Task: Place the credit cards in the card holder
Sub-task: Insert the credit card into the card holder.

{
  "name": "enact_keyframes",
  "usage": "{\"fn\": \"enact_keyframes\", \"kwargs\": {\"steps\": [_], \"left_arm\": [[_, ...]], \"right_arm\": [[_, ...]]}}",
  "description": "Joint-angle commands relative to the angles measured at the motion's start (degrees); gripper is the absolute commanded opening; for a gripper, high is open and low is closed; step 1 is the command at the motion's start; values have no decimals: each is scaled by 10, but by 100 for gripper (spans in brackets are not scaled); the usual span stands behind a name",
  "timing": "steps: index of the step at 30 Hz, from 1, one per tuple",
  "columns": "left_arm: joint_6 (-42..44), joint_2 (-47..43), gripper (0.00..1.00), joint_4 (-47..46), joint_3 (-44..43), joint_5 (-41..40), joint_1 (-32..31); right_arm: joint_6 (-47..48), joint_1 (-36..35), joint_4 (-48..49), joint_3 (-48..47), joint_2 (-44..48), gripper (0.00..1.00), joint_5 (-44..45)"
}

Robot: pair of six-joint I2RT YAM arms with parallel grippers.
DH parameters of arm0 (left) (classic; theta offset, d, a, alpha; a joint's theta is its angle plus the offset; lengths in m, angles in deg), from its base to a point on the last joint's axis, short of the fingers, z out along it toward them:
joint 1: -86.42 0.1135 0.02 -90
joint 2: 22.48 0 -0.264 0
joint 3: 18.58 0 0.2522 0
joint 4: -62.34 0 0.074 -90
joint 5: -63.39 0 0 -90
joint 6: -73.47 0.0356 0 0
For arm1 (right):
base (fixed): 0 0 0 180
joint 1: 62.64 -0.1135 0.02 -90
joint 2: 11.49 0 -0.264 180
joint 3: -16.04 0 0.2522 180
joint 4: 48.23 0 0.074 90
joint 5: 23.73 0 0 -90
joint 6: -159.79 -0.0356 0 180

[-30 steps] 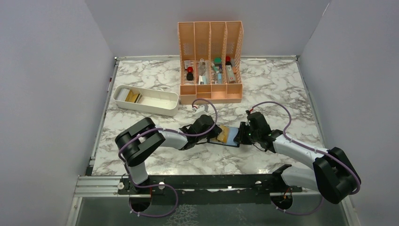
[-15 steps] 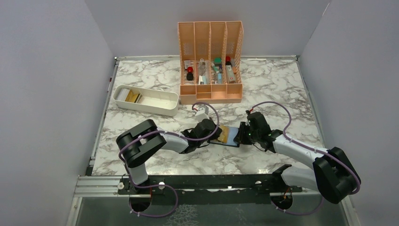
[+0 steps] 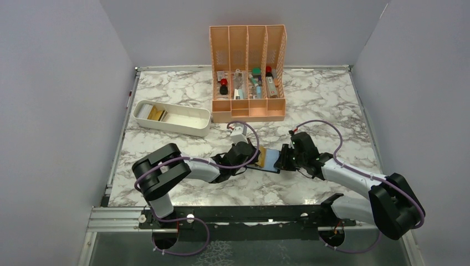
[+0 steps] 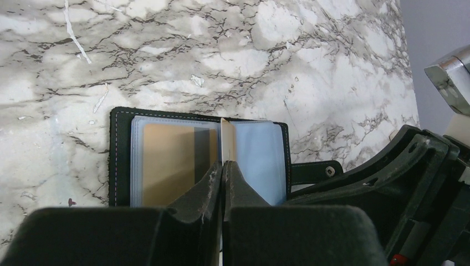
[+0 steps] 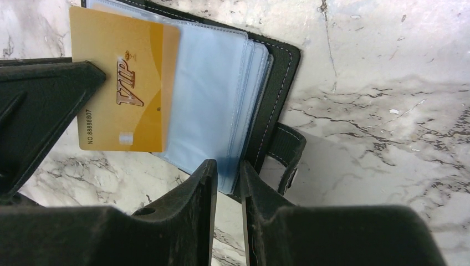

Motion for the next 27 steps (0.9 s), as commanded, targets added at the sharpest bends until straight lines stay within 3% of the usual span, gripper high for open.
{"fn": "enact_keyframes", "kwargs": {"steps": [1,18,27], "left_arm": [[27,-9,1,8,8,-16,-1],[-36,42,5,-19,10,22,-6],[-5,31,27,-19,8,25,-8]], "right_arm": [[-6,-1,0,10,7,27,-15],[-7,-1,4,8,0,27,-11],[-2,-1,-9,2,3,27,-11]]}}
